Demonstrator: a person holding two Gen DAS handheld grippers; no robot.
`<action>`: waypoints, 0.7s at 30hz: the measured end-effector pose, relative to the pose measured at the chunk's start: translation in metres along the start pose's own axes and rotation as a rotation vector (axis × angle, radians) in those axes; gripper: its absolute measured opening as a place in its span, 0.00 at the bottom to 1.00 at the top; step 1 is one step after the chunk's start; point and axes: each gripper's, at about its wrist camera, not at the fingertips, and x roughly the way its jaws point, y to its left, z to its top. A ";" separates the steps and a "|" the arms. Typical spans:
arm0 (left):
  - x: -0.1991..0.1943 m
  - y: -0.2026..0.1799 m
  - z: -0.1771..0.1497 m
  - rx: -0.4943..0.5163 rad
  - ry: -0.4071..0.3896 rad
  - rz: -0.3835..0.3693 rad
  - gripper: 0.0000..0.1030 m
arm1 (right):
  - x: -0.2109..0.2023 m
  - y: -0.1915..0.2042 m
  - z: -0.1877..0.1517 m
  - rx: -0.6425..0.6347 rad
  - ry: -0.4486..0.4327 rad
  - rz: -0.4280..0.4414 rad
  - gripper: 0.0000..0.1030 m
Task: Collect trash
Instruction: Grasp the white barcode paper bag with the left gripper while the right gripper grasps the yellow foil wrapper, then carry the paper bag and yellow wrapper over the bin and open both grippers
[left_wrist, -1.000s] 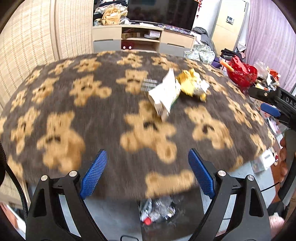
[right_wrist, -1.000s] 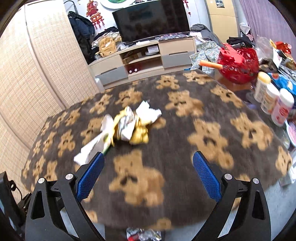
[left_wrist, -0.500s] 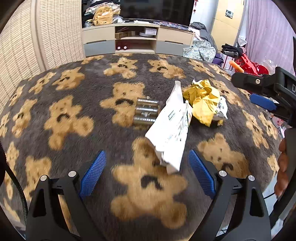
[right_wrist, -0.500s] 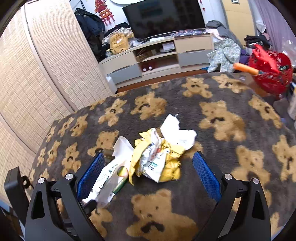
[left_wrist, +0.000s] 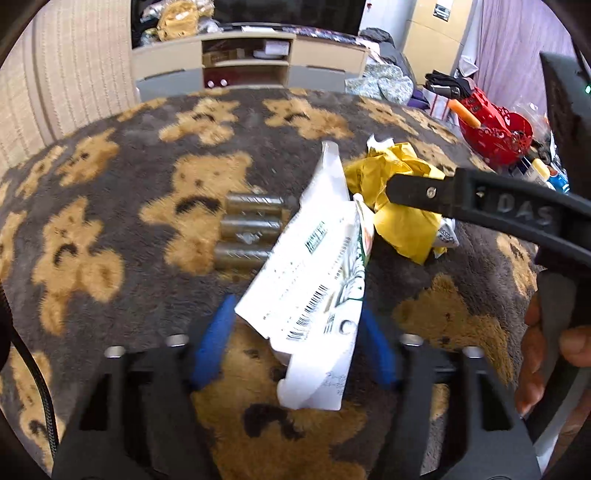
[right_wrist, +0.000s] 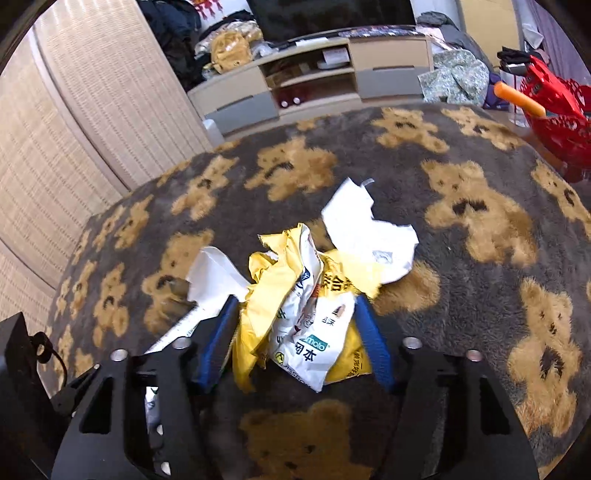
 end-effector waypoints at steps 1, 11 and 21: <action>0.000 -0.001 -0.001 0.006 -0.007 0.007 0.47 | 0.000 -0.004 -0.001 0.007 -0.002 0.004 0.56; -0.024 -0.012 -0.010 0.028 -0.025 -0.015 0.32 | -0.033 0.001 -0.007 -0.037 -0.038 0.012 0.39; -0.119 -0.022 -0.023 0.031 -0.113 0.033 0.32 | -0.142 0.016 -0.016 -0.068 -0.155 0.006 0.39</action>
